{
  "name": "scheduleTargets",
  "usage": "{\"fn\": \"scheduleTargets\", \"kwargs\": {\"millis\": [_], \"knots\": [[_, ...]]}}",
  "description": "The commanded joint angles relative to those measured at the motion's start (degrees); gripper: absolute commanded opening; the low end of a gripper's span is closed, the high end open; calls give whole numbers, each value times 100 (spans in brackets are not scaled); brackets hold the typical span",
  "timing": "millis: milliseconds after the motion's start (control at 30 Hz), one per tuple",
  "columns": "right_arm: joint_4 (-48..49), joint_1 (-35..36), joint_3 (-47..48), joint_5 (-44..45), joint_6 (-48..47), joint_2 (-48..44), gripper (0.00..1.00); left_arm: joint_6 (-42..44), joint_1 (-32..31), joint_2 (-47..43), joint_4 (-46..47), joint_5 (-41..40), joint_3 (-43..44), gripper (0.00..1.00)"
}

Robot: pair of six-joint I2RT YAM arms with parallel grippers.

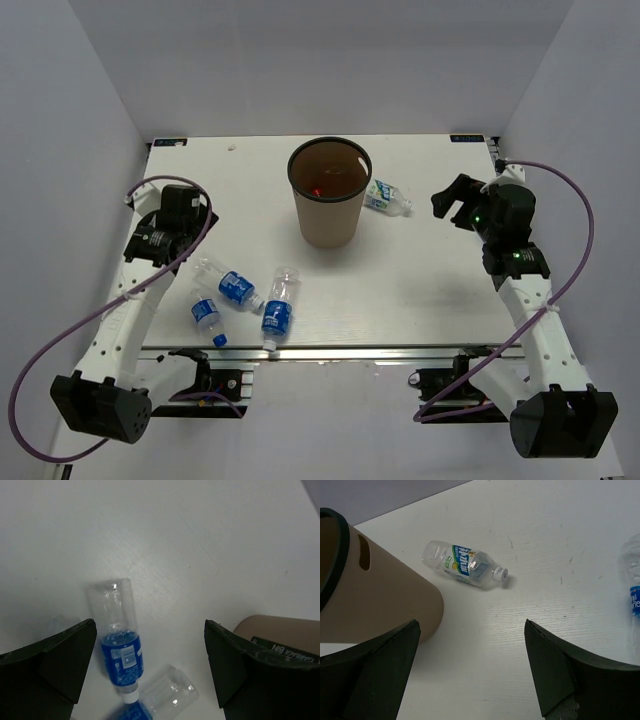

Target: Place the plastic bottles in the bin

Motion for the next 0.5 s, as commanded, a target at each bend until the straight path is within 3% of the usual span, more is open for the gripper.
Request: {"fn": "scheduleTargets", "kwargs": {"millis": [0, 233, 367, 467], "knots": [[268, -10, -117, -316, -110, -165, 89, -530, 22, -315, -849, 202, -330, 98], [690, -10, -504, -431, -137, -43, 89, -1814, 30, -578, -2204, 185, -1218, 98], [532, -10, -390, -431, -137, 107, 89, -1973, 30, -1175, -1522, 694, -2052, 98], [532, -10, -416, -431, -137, 98, 89, -2018, 57, -1090, -1038, 818, -2563, 98]]}}
